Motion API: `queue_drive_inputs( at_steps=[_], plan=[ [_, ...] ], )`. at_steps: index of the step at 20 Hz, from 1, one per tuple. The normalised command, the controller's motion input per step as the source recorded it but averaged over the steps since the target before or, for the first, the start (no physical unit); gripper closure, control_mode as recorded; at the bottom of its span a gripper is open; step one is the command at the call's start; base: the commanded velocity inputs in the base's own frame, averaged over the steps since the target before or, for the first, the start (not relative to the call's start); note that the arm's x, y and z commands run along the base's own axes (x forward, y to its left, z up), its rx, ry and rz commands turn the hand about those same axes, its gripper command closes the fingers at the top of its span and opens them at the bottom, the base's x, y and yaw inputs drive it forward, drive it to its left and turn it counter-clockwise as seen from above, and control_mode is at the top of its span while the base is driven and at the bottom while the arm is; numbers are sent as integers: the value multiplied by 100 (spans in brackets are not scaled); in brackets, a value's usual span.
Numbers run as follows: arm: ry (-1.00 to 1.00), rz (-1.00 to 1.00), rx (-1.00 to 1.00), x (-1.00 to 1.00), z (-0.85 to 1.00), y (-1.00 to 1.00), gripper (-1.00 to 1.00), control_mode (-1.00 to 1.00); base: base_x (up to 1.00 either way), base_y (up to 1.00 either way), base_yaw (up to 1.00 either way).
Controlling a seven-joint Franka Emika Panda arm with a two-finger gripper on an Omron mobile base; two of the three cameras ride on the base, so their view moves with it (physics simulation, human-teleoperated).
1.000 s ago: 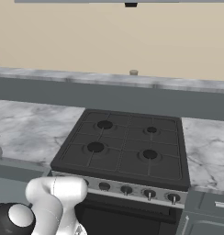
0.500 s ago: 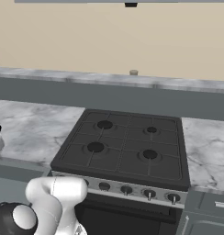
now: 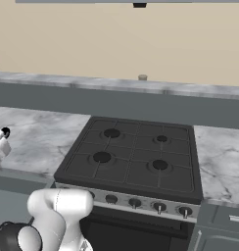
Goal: Take the tongs from the drawer on the left and place them on the dining counter next to the tray containing the kebab skewer.
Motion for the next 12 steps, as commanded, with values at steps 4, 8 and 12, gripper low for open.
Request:
queue_drive_inputs(
  at_steps=[4, 8, 12],
  plan=[
    [-2, -4, -2, 0, 21, -52, 100, -100, 0, 0, 0],
    [0, -2, -2, 1, 24, -54, 100, -100, 0, 0, 0],
    [0, 0, 0, 8, 16, -48, 100, -100, 0, 0, 0]
  ],
)
